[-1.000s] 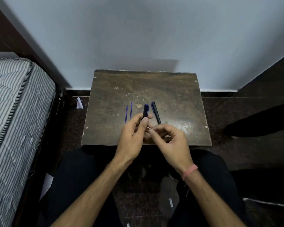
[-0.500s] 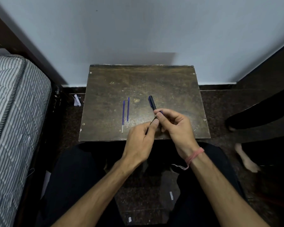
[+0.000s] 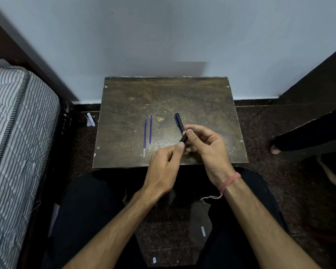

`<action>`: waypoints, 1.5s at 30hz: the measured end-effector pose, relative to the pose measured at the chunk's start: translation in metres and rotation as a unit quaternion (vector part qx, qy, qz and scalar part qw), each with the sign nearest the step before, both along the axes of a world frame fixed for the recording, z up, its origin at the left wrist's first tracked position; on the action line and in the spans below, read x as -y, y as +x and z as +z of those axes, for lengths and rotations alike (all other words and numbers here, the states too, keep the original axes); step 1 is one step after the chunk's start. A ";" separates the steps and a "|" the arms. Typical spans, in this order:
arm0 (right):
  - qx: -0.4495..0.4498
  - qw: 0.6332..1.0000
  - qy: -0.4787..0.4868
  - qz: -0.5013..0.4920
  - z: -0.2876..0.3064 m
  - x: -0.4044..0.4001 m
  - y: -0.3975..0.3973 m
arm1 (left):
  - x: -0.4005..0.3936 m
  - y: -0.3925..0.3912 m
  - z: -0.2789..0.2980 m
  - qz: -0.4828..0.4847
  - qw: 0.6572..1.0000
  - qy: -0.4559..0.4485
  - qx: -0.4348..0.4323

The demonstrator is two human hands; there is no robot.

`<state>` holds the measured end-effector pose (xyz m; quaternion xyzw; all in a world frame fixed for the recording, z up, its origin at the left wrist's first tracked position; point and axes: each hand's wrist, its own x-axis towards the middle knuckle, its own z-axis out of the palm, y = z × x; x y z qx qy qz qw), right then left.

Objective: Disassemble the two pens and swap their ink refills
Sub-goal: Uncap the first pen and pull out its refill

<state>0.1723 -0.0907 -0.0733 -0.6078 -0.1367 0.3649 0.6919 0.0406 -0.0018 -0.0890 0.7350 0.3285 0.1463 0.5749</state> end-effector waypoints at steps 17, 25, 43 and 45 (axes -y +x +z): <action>-0.080 0.995 0.054 -0.023 0.001 -0.003 0.003 | 0.002 0.003 0.004 0.026 0.999 -0.009 0.020; 0.133 0.980 -0.069 -0.128 -0.004 0.006 0.034 | 0.000 0.004 0.006 0.027 0.999 -0.024 0.032; 0.418 0.835 -0.321 -0.157 -0.023 -0.020 0.057 | 0.001 0.002 0.007 0.021 0.999 -0.030 0.026; 0.426 0.825 -0.335 -0.160 -0.023 -0.019 0.057 | 0.001 0.001 0.009 0.020 0.999 -0.035 0.027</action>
